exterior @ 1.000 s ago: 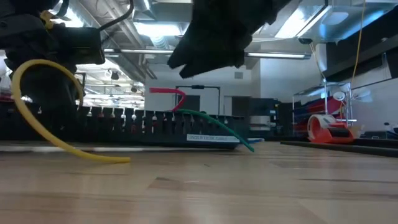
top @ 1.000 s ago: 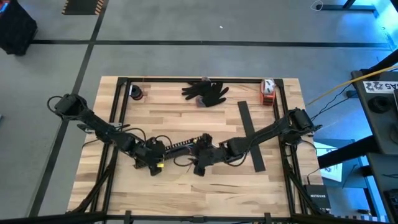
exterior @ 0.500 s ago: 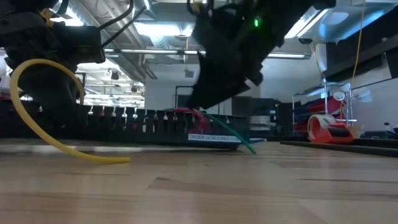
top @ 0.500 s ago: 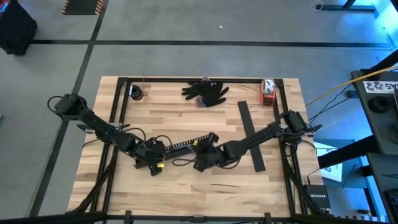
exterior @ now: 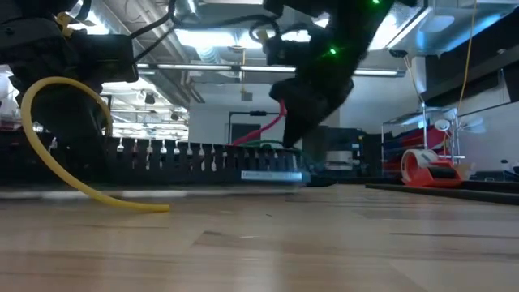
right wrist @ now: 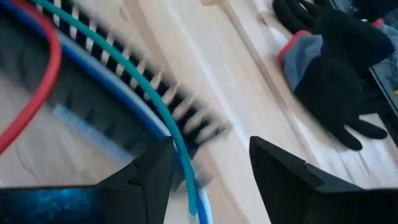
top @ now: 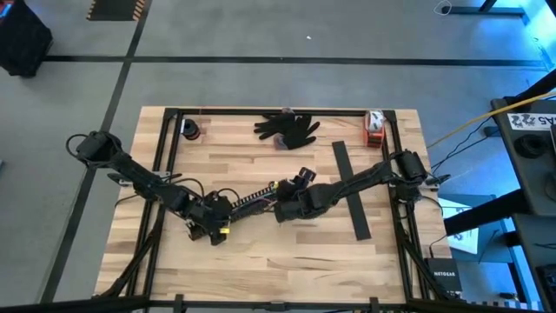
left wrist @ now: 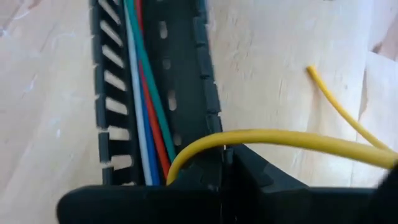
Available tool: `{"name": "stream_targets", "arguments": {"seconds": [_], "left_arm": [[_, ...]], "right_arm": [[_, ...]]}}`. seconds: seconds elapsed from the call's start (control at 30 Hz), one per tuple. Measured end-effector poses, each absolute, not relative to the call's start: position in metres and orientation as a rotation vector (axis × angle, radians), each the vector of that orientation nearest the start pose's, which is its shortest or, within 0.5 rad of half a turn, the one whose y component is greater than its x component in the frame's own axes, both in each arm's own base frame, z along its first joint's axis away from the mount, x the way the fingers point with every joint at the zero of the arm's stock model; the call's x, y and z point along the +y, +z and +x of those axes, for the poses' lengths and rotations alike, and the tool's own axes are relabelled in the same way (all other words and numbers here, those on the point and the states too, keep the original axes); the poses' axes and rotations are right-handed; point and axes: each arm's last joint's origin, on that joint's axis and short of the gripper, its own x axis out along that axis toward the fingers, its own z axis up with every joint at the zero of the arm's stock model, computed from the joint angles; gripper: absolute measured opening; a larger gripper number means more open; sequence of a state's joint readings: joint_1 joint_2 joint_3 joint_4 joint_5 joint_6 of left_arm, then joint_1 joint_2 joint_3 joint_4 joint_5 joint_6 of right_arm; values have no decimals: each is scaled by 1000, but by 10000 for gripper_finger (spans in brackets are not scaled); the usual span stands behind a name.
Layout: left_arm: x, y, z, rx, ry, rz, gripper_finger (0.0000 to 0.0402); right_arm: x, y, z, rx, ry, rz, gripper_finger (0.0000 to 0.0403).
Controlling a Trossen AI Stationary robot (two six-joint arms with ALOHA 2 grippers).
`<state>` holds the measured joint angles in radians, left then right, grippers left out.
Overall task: Ziptie cables
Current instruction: Put the black zip tied cables wires into the black cable duct
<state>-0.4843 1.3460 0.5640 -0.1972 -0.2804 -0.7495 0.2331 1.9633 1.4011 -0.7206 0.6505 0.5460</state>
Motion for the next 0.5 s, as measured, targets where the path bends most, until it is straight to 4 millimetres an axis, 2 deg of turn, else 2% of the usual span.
{"name": "stream_targets", "arguments": {"seconds": [0.13,0.3,0.4,0.5], "left_arm": [[-101,152,208,914,152,-330,8],[-101,151,208,914,159,-327,8],[-100,151,208,914,160,-328,8],[-100,151,208,913,162,-328,8]], "right_arm": [[79,199,391,1027,-498,-70,202],[105,221,400,956,-321,-23,202],[119,223,403,915,-213,41,202],[126,215,401,918,-234,44,202]]}}
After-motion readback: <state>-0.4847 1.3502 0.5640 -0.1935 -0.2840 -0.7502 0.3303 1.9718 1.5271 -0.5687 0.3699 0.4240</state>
